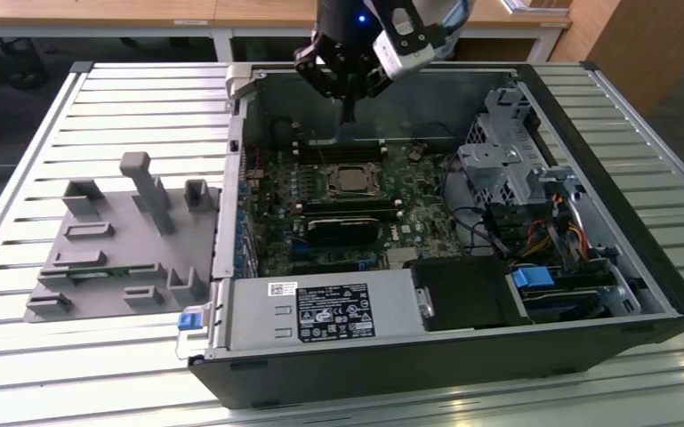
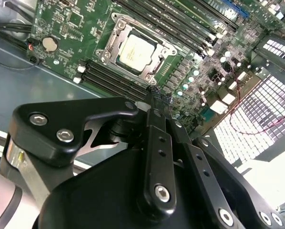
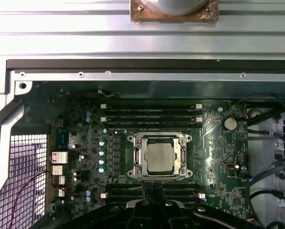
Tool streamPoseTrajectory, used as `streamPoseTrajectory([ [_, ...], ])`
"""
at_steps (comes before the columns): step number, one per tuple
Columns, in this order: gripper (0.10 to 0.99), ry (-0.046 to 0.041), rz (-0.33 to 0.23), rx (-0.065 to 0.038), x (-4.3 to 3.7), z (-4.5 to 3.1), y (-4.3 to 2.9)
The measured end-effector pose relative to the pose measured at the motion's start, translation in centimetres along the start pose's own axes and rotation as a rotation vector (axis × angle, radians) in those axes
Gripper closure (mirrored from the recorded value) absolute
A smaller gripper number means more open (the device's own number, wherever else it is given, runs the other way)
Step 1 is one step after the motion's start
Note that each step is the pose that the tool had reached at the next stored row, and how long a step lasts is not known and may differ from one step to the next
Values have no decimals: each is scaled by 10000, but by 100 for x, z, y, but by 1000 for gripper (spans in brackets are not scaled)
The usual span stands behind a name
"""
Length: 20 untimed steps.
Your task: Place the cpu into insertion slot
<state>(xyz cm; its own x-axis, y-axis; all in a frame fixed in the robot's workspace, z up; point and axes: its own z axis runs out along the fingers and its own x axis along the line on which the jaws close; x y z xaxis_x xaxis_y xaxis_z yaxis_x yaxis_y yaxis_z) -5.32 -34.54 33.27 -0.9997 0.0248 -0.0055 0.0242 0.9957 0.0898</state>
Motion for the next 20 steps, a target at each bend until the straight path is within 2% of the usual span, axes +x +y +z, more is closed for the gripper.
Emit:
streamPoseTrajectory([
  [12,980,-1,-1,-2,45,170,1],
  [17,980,-6,-1,-1,48,178,0],
  [20,980,-68,-8,-3,91,194,-1],
])
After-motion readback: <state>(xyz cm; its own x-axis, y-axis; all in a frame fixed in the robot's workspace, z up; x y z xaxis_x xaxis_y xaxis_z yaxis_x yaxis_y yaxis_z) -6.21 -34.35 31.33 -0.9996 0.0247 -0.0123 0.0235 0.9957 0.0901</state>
